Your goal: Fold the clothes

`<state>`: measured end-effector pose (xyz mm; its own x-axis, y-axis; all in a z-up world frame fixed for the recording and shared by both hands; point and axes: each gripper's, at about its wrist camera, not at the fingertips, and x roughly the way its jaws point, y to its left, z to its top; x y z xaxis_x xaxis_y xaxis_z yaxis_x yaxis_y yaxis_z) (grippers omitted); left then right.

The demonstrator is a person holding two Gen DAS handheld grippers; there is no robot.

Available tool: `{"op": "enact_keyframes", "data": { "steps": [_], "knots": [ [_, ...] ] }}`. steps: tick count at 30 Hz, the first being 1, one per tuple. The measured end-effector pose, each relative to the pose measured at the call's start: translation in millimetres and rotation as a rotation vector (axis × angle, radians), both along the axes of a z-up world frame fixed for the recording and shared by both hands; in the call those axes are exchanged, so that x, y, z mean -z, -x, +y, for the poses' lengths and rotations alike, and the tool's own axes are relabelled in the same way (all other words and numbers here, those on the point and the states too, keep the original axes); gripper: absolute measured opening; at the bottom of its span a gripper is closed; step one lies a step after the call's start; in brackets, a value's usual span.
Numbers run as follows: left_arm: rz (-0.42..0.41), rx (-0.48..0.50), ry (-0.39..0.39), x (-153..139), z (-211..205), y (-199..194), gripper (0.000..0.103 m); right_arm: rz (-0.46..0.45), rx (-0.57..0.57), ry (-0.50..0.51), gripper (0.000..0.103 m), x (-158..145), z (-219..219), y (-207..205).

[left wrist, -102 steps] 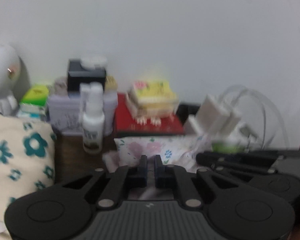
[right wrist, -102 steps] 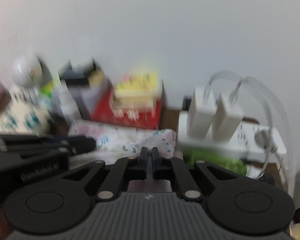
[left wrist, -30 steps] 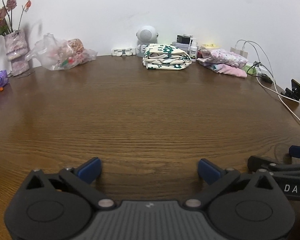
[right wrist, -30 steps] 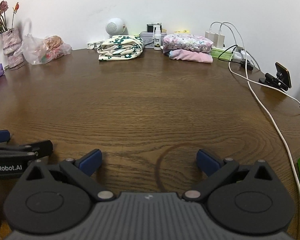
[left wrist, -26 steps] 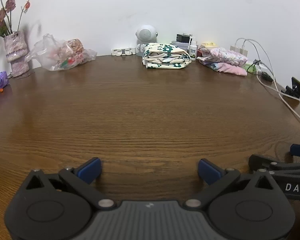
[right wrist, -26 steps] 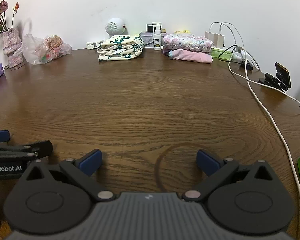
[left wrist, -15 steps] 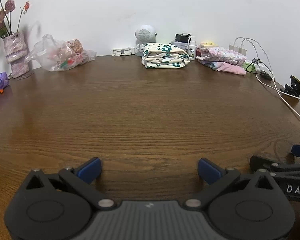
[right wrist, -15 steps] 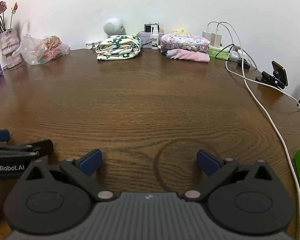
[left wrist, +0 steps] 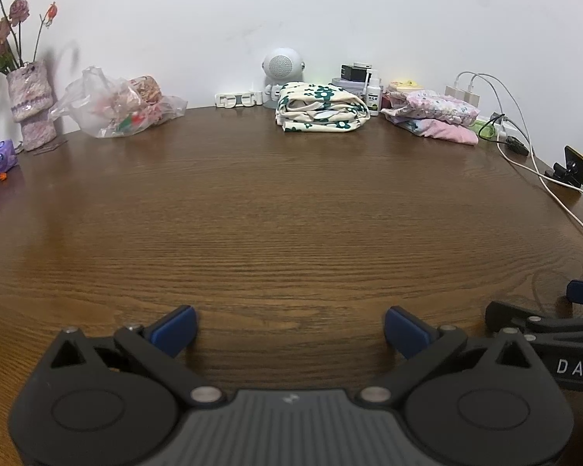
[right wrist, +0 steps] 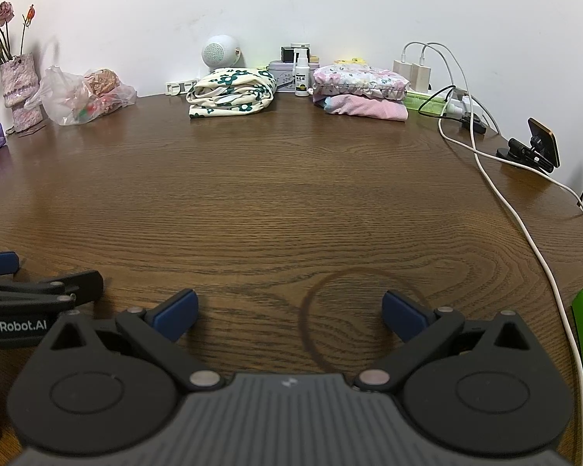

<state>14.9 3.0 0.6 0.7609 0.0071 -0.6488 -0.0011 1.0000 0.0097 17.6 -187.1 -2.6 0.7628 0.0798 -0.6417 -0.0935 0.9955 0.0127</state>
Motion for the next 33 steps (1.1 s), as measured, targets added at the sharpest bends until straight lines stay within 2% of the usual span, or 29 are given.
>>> {"op": "enact_keyframes", "data": {
  "steps": [33],
  "knots": [
    [-0.001,-0.012,0.002,-0.3,-2.4,1.8,0.103,-0.001,0.001,-0.002,0.103,-0.3,1.3,0.5]
  ]
}}
